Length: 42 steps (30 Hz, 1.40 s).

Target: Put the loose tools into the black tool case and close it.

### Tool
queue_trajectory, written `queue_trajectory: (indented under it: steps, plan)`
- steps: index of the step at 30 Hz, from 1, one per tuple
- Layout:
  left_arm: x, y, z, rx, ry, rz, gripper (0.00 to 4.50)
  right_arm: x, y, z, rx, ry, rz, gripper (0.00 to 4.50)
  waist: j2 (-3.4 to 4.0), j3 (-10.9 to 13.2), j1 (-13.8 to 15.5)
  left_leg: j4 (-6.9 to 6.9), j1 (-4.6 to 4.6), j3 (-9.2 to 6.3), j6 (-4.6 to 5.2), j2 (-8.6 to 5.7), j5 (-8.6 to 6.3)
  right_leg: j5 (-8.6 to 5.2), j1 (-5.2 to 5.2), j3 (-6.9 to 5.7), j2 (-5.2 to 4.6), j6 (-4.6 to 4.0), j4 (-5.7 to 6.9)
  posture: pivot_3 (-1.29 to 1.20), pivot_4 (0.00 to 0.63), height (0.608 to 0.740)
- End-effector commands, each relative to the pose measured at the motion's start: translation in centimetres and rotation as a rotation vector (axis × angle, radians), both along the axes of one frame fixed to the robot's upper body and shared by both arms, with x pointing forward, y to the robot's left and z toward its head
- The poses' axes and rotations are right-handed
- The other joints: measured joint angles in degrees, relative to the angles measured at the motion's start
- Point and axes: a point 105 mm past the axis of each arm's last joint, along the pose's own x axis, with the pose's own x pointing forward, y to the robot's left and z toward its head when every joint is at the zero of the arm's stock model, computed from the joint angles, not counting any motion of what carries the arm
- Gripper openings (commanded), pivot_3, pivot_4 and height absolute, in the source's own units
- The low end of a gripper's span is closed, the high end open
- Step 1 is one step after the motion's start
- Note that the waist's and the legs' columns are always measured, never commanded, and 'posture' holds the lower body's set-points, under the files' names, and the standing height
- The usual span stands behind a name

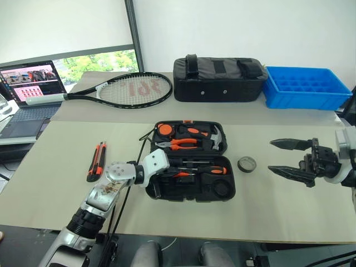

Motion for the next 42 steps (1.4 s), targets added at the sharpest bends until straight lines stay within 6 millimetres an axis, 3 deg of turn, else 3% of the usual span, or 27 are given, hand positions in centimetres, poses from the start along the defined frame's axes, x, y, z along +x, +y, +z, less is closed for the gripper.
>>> queue_trajectory:
  steps: [1,8,12,14,17,21,24,27,29,33,34,42]
  plan:
    - [0.0,0.7,-2.1,0.088,0.014,0.023,0.06,-0.4,-0.1,0.9,-0.011,-0.054,-0.001,4.5,0.02,-0.02,-0.01,0.0,0.02,0.0,0.0,0.0,0.0,0.0,0.02,0.0,0.0,0.0,0.0,0.0,0.15,0.708]
    - [-0.5,1.1,-3.5,0.147,0.02,0.012,0.06,-0.5,-0.1,0.7,-0.013,-0.047,-0.006,4.5,0.19,-0.15,-0.22,0.0,0.18,0.01,0.0,0.0,0.0,0.0,0.13,0.06,0.01,0.0,0.08,0.0,0.15,0.708]
    - [0.0,1.5,-2.6,0.101,0.007,0.06,0.06,-0.3,0.1,0.7,-0.01,-0.047,-0.001,4.5,0.24,-0.19,-0.33,0.0,0.21,0.03,0.0,0.0,0.0,0.0,0.15,0.1,0.02,0.0,0.12,0.0,0.15,0.708]
    - [0.6,1.7,-1.2,0.044,-0.03,0.104,0.06,-0.2,0.3,0.8,-0.004,-0.049,0.007,4.5,0.24,-0.19,-0.41,0.0,0.27,0.03,0.0,0.0,0.0,0.0,0.15,0.11,0.02,0.0,0.13,0.0,0.15,0.708]
    - [1.3,2.0,3.1,-0.15,-0.104,0.187,0.06,0.2,0.6,1.2,0.014,-0.056,0.017,4.5,0.2,-0.16,-0.54,0.0,0.25,0.04,0.0,0.01,0.0,0.0,0.09,0.14,0.03,0.0,0.18,0.0,0.15,0.708]
    - [1.8,4.5,8.0,-0.382,-0.178,0.367,0.06,0.4,1.1,1.5,0.027,-0.058,0.045,4.5,0.02,-0.03,-0.35,0.04,0.15,0.03,0.0,0.03,0.0,-0.01,-0.04,0.09,0.03,0.0,0.34,0.0,0.15,0.708]
    - [2.5,8.6,9.2,-0.446,-0.224,0.621,0.74,0.6,1.5,1.7,0.04,-0.06,0.062,4.5,-0.01,-0.01,-0.31,0.02,0.14,0.03,0.0,0.03,0.0,-0.01,-0.03,0.09,0.01,0.01,0.28,0.0,0.15,0.708]
    - [2.8,13.4,9.1,-0.442,-0.254,0.902,1.94,0.8,1.8,1.9,0.044,-0.06,0.083,4.5,-0.02,0.0,-0.37,0.0,0.15,0.02,0.0,0.03,0.0,-0.01,-0.02,0.09,0.01,0.01,0.25,0.0,0.15,0.708]
    - [2.5,16.4,8.0,-0.399,-0.236,1.085,2.75,1.0,2.2,2.1,0.051,-0.061,0.105,4.5,-0.04,0.01,-0.4,0.0,0.15,0.01,-0.01,0.02,0.0,-0.01,-0.02,0.08,0.01,0.01,0.25,0.0,0.15,0.708]
    - [1.4,19.7,4.4,-0.253,-0.134,1.268,4.25,1.4,2.8,2.6,0.065,-0.07,0.137,4.5,-0.09,0.03,-0.33,0.0,0.19,0.01,-0.01,0.02,0.0,-0.01,-0.01,0.08,0.0,0.0,0.25,0.0,0.15,0.708]
    - [1.0,20.4,3.5,-0.217,-0.112,1.311,4.46,1.5,3.0,2.7,0.068,-0.073,0.149,4.5,-0.08,0.02,-0.31,0.0,0.2,0.01,-0.01,0.02,0.0,-0.01,-0.01,0.08,0.0,0.0,0.25,0.0,0.15,0.708]
    - [0.6,21.7,1.3,-0.124,-0.034,1.408,4.46,1.7,3.5,2.7,0.06,-0.072,0.181,4.5,-0.14,0.01,0.03,-0.07,0.16,0.0,-0.02,0.01,0.0,0.0,-0.01,0.0,-0.05,-0.01,0.11,0.0,0.15,0.708]
